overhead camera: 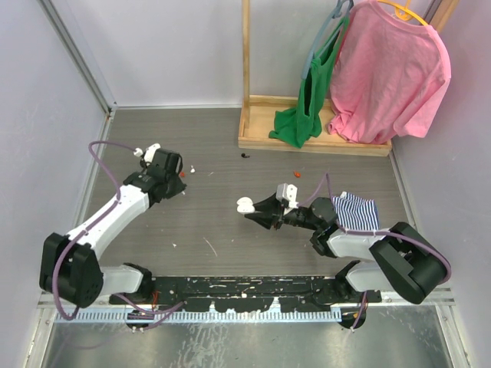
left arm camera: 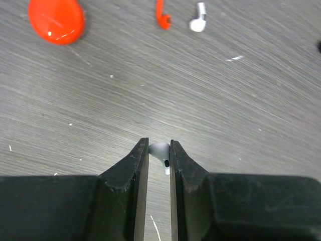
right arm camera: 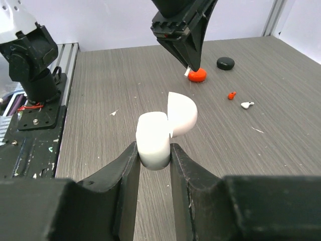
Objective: Insert the wireless bluetooth earbuds into the charging case
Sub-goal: Pick up the earbud from the center of the board, then place the earbud in the charging case.
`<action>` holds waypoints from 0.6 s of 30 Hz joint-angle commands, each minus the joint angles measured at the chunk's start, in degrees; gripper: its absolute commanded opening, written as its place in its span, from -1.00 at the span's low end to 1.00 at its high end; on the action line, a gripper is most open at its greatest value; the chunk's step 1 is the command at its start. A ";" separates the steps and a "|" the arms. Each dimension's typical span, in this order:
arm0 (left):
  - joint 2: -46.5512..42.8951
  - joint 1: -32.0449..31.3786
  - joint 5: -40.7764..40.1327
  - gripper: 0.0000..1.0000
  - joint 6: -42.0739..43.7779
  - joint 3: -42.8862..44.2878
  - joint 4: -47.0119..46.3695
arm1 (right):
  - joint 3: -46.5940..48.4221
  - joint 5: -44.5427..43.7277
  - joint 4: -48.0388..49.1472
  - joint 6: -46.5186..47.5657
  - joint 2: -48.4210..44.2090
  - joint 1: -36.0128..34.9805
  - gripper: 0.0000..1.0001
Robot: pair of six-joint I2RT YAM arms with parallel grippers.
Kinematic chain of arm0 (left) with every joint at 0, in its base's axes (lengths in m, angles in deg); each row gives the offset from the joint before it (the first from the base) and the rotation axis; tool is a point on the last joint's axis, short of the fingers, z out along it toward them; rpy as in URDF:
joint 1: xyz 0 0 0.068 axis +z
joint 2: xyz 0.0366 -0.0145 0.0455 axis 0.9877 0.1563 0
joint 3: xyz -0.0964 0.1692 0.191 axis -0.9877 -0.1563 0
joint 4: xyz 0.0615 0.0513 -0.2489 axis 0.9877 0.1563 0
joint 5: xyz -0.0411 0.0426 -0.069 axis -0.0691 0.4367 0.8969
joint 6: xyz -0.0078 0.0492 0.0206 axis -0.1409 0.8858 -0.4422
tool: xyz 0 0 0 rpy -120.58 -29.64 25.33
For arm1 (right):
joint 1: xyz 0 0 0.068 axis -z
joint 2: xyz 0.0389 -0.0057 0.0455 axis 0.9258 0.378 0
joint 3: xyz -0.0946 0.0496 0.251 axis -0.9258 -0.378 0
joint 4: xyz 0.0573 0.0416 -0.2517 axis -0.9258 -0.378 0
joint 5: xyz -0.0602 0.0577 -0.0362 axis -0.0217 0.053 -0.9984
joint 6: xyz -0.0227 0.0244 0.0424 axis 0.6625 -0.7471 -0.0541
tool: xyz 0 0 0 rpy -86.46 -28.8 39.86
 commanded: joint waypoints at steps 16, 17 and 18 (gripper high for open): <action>-14.47 -27.19 -22.59 -0.71 10.37 5.41 -7.20 | 0.66 -7.22 10.46 0.76 -1.48 -0.45 -0.82; -14.69 -28.27 -23.42 -0.72 10.33 5.58 -7.38 | 0.79 -7.77 10.61 0.95 -1.65 -0.49 -0.82; -14.83 -29.58 -23.92 -0.71 10.21 5.80 -7.56 | 0.89 -8.31 10.68 1.19 -1.74 -0.44 -0.82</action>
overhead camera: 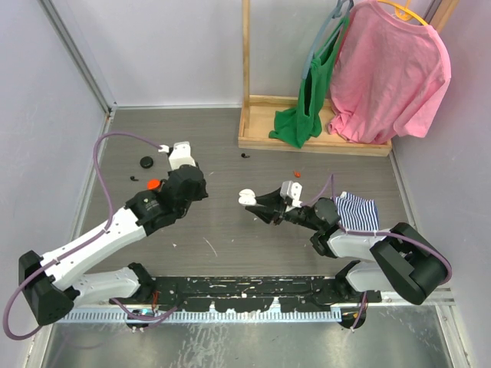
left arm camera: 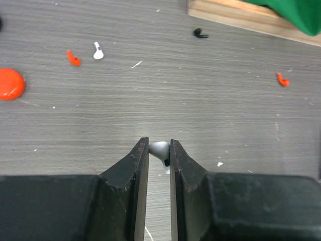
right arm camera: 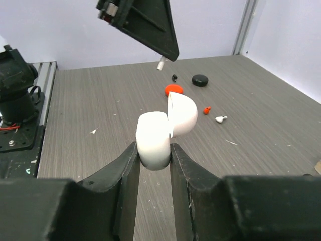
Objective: Insert the wireless bluetooth earbuds into the charging case
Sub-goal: Place the earbud in the charging case.
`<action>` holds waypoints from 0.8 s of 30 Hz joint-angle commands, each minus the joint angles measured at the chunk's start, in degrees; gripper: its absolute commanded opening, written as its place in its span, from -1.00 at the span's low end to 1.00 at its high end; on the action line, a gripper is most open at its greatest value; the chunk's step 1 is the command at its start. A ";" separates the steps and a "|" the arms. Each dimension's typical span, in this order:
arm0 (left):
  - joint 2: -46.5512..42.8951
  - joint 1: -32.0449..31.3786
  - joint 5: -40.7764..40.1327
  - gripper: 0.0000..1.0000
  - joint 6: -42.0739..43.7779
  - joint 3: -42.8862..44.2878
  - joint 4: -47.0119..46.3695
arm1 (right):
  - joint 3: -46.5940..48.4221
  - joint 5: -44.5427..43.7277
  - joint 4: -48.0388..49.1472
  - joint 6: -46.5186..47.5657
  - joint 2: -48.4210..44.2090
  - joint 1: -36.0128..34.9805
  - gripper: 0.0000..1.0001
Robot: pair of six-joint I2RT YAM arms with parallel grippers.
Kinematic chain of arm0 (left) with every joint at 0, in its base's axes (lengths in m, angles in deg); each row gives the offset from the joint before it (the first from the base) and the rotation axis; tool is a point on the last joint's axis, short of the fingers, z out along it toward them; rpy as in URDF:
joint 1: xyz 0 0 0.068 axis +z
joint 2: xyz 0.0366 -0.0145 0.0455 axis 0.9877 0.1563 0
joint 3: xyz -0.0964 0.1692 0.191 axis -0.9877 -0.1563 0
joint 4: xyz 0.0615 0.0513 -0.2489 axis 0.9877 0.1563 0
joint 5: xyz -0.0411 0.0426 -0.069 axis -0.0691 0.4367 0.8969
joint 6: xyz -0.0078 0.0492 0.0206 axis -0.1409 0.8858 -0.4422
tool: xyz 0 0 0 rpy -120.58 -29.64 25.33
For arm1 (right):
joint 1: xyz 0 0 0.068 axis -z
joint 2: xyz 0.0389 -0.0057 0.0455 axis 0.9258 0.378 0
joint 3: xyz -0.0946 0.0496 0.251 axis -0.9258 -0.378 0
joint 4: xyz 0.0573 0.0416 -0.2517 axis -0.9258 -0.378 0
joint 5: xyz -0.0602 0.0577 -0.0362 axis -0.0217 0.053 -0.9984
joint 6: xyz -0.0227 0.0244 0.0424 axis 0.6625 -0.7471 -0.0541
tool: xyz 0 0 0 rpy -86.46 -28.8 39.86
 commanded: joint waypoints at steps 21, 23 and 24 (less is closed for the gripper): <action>-0.23 -18.37 -15.44 -0.72 -0.74 4.85 -15.42 | 2.70 -7.29 11.41 3.28 1.80 -0.28 -0.82; 0.44 -19.10 -15.62 -0.72 -0.40 4.65 -16.82 | 2.68 -7.24 11.64 3.25 1.83 -0.32 -0.82; 0.73 -19.39 -15.71 -0.72 -0.37 4.51 -17.52 | 2.62 -7.25 11.80 3.13 1.79 -0.33 -0.83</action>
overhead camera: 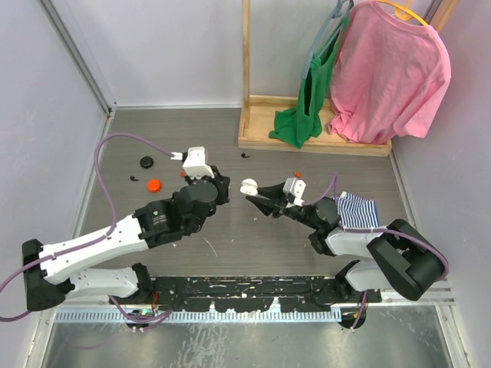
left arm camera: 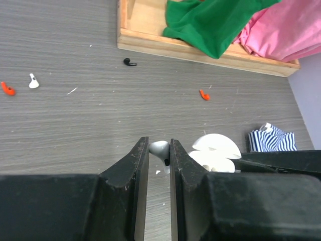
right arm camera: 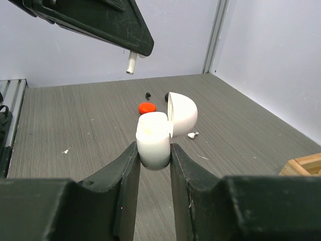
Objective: Insert the wireless bluetooth earbuds into the charging case
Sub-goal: Place the earbud in the charging case.
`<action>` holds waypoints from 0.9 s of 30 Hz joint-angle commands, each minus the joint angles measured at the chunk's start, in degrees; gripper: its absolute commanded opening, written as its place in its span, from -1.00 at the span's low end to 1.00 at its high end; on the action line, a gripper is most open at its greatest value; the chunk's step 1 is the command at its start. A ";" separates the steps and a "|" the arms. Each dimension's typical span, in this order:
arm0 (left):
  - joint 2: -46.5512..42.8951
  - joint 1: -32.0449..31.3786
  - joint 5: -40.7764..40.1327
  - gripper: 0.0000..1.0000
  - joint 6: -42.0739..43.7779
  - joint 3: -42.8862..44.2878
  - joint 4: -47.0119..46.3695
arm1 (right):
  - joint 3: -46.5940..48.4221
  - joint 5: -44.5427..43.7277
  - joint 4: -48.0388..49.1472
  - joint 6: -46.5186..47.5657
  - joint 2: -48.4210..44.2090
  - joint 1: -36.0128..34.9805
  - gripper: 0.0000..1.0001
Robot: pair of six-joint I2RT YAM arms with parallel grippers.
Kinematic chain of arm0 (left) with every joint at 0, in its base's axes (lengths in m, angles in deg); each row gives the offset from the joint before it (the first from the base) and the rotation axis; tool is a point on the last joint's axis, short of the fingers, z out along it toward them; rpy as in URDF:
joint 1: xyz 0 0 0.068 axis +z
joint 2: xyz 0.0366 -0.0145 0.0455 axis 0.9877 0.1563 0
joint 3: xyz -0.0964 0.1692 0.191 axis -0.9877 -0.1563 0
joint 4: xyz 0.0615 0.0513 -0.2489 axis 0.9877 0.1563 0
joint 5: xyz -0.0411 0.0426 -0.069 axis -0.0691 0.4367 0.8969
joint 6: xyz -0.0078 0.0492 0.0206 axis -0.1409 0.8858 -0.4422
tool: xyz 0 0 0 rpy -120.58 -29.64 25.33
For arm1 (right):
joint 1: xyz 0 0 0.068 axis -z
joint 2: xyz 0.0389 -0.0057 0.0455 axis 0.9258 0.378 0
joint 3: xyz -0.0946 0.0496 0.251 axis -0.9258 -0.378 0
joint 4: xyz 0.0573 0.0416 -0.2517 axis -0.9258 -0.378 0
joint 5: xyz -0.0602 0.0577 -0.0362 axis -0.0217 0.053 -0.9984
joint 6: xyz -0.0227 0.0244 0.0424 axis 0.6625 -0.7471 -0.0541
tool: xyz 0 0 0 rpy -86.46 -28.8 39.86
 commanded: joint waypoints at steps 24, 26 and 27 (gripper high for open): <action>7.91 -4.79 -2.84 -0.72 1.66 0.64 -16.56 | 0.60 -1.65 8.56 -0.21 -0.07 -0.35 -0.83; 7.93 -4.87 -2.90 -0.72 1.67 0.38 -16.59 | 0.58 -1.63 8.63 -0.21 -0.18 -0.26 -0.83; 7.90 -4.92 -2.89 -0.72 1.75 0.30 -16.61 | 0.57 -1.71 8.65 -0.21 -0.20 -0.29 -0.83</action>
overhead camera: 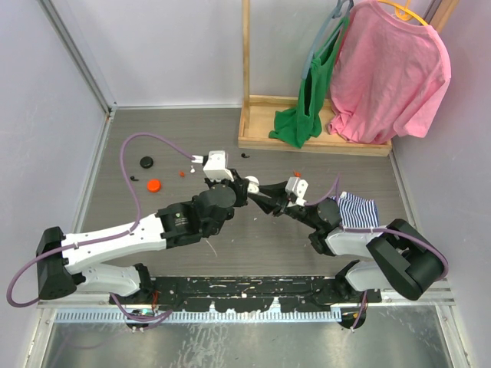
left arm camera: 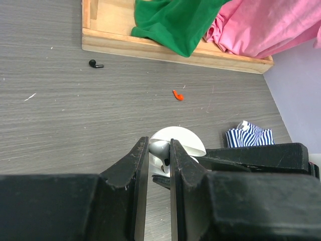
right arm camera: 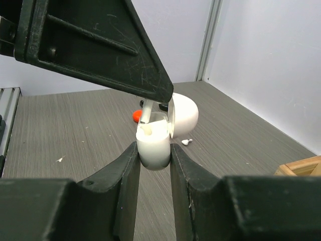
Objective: Insert the wireless bluetooth earbuds into the charging case
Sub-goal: Place the earbud in the charging case.
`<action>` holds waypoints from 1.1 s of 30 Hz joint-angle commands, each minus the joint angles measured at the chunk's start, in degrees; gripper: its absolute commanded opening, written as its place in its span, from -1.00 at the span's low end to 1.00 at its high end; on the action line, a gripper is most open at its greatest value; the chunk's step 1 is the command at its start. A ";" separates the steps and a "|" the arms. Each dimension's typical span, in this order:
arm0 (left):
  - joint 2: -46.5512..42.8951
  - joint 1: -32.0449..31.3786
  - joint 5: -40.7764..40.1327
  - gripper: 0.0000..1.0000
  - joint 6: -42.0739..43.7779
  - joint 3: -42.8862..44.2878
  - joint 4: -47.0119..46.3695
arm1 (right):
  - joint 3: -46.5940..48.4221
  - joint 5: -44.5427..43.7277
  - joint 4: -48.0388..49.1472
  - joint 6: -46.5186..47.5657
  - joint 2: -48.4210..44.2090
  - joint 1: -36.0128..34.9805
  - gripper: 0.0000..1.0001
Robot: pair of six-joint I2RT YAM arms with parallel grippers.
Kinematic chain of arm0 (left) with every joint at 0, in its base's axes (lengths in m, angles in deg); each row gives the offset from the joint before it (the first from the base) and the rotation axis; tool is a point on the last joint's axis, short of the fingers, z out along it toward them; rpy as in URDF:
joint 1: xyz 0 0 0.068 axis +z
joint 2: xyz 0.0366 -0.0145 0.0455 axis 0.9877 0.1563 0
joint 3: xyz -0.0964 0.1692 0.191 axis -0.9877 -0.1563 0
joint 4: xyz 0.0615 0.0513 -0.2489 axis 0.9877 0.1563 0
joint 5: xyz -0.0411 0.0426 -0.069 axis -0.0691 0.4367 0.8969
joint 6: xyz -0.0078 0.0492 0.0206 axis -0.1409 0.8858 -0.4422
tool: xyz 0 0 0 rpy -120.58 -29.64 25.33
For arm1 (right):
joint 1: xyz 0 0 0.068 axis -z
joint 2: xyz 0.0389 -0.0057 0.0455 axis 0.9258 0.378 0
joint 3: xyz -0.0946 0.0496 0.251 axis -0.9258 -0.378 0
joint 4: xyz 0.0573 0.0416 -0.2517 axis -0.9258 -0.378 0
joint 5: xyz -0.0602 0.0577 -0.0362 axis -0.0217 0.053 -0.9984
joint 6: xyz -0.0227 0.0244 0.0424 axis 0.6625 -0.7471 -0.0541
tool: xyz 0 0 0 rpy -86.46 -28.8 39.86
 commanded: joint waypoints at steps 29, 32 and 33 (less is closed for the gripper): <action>1.08 -2.36 -5.45 -0.47 -4.21 -1.77 -3.93 | -0.39 -1.39 7.54 0.10 -0.99 -0.33 -0.83; 0.74 -2.47 -5.20 -0.43 -5.01 -1.77 -3.21 | -0.52 -1.57 7.56 0.26 -0.95 -0.22 -0.83; 0.70 -2.49 -5.16 -0.43 -5.11 -1.81 -3.05 | -0.54 -1.61 7.58 0.27 -0.87 -0.25 -0.83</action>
